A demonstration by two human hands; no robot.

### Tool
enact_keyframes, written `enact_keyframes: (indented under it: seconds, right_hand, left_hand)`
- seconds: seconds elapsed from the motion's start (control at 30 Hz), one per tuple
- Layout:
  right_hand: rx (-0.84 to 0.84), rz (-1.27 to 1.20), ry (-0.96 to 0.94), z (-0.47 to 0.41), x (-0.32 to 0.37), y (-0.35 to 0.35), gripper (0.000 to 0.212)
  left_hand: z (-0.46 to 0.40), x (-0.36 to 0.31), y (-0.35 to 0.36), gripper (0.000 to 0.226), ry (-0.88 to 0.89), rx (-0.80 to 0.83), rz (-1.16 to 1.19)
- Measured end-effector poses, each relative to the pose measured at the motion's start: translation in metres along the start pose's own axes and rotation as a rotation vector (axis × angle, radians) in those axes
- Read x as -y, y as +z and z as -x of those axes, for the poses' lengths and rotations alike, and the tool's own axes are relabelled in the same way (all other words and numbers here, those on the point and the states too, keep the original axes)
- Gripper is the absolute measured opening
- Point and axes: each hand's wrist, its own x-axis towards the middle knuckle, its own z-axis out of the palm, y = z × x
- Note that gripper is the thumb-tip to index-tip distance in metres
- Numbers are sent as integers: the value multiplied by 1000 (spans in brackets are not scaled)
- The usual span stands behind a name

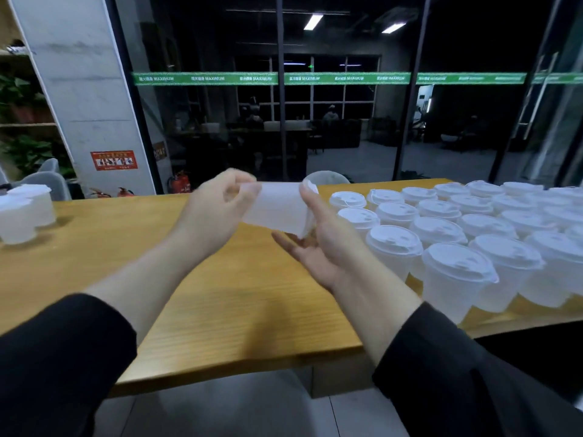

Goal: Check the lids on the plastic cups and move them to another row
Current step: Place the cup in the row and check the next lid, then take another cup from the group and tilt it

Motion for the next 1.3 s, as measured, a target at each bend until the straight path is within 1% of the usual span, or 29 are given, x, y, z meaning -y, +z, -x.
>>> enact_keyframes:
  seconds: [0.03, 0.07, 0.1, 0.13, 0.17, 0.23, 0.3, 0.37, 0.43, 0.47, 0.5, 0.6, 0.63, 0.7, 0.77, 0.9, 0.93, 1.0, 1.1, 1.13, 1.2, 1.3]
  right_hand:
    - [-17, 139, -32, -11, 1, 1, 60]
    - [-38, 279, -64, -23, 0, 0, 76]
    - [-75, 424, -90, -34, -3, -2, 91]
    - [-100, 569, -118, -44, -7, -4, 101]
    - [-101, 690, -152, -53, -11, -6, 104]
    - [-79, 897, -215, -73, -20, -11, 102]
    - [-81, 1099, -242, -89, -28, -13, 102]
    - [-110, 1189, -239, -102, -36, -16, 105]
    - [-149, 1169, -250, -108, -44, -21, 105]
    - [-180, 1130, -261, -108, -48, -25, 102]
    - [-216, 1069, -274, -107, -52, -29, 94]
    - [-302, 830, -321, -99, -66, -38, 51]
    - [-326, 784, -326, -99, -69, -38, 45]
    - [-349, 737, -323, -104, -71, -40, 47]
    - [-339, 673, -301, -112, -69, -41, 54]
    - [-358, 478, -198, -132, -62, -50, 82]
    - [-354, 444, -167, -133, -59, -50, 84]
    - [-331, 401, -109, -132, -57, -48, 75]
    - [-269, 277, -109, -128, -61, -48, 54]
    - [-262, 244, -111, -125, -63, -46, 51]
    - [-261, 254, -119, -120, -66, -38, 46]
    - [-168, 386, -153, -124, -79, -8, 23]
  left_hand:
    - [3, 14, 6, 14, -81, 11, 48]
    - [6, 26, 13, 18, -165, 35, 119]
    - [8, 37, 20, 24, -259, 66, 214]
    - [10, 44, 28, 32, -363, 99, 327]
    - [11, 50, 35, 42, -462, 136, 439]
    - [10, 57, 49, 56, -596, 206, 624]
    - [6, 63, 61, 62, -673, 250, 751]
    - [-1, 70, 71, 67, -721, 270, 829]
    - [-9, 76, 80, 70, -749, 282, 893]
    - [-13, 77, 84, 70, -757, 284, 926]
    - [-17, 78, 87, 70, -765, 284, 959]
    - [-29, 77, 96, 72, -772, 300, 996]
    - [-34, 77, 99, 72, -770, 307, 989]
    - [-46, 78, 107, 73, -763, 323, 977]
    - [-58, 80, 115, 73, -757, 324, 964]
    - [-79, 82, 130, 75, -743, 345, 942]
    - [-82, 82, 133, 75, -738, 353, 942]
    - [-86, 83, 136, 75, -726, 370, 953]
    - [-85, 92, 131, 76, -718, 368, 975]
    - [-83, 97, 127, 75, -711, 353, 965]
    - [-76, 111, 113, 72, -688, 290, 917]
    - [-61, 141, 71, 63, -640, 126, 816]
